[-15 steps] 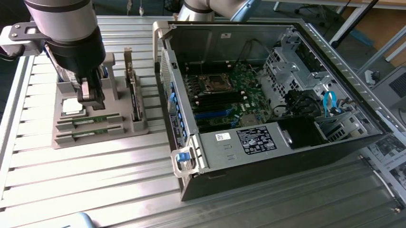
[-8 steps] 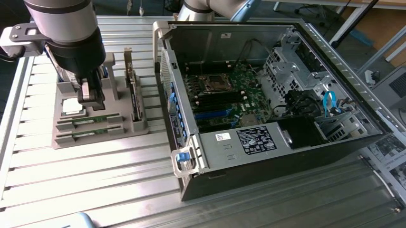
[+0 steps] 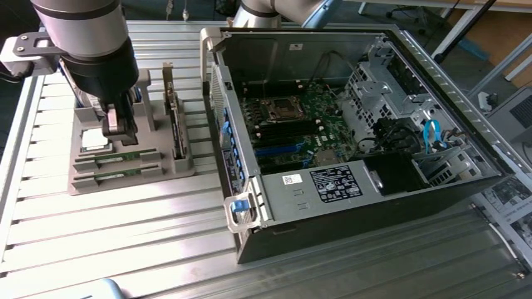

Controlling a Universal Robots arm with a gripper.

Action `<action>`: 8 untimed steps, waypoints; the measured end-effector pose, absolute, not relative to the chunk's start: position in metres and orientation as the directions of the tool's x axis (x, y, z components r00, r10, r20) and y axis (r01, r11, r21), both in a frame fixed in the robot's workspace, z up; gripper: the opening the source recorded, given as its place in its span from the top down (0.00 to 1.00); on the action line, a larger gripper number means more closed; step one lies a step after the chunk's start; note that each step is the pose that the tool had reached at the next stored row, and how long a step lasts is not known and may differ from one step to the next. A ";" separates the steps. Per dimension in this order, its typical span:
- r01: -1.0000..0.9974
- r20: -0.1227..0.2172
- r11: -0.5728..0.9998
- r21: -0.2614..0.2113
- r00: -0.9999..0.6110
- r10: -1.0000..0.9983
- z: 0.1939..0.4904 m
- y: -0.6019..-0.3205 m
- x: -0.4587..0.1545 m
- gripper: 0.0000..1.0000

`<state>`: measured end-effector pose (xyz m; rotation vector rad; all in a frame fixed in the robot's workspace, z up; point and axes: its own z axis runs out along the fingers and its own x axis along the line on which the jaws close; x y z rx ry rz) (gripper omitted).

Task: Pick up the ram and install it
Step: 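Pick up the ram and move it above insertion slot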

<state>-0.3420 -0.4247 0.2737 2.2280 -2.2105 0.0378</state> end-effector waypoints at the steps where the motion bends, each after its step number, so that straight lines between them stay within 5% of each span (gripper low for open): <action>1: -1.000 0.019 -0.008 -0.015 0.008 -1.000 0.274 -0.425 -0.342 0.70; 8: -1.000 0.019 -0.008 -0.015 0.008 -1.000 0.272 -0.425 -0.342 0.70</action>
